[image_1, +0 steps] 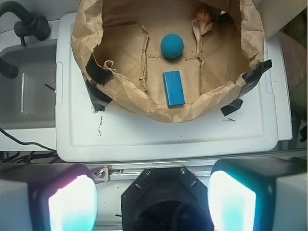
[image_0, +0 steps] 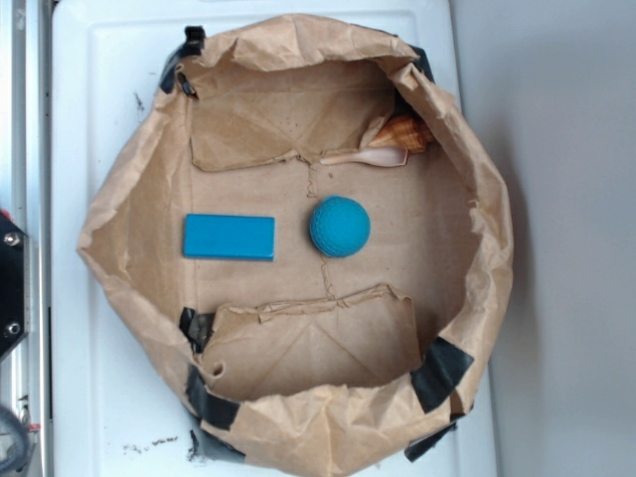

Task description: Grab the blue block.

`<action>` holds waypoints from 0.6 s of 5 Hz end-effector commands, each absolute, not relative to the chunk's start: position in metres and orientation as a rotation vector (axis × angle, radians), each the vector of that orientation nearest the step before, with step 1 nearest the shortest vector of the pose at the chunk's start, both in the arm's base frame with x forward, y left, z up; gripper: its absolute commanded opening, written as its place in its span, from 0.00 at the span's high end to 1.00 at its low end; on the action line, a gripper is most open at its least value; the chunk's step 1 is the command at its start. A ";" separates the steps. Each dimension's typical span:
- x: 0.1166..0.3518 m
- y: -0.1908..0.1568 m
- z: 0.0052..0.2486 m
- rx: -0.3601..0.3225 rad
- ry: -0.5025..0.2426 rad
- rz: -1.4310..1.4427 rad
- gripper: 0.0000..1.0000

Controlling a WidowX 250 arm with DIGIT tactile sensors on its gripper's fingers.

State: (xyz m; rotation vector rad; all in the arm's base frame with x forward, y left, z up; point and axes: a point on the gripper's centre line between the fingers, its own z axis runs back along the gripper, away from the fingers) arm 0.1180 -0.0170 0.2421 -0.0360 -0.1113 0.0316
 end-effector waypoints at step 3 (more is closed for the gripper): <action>0.219 0.037 0.223 0.023 -0.178 -0.025 0.00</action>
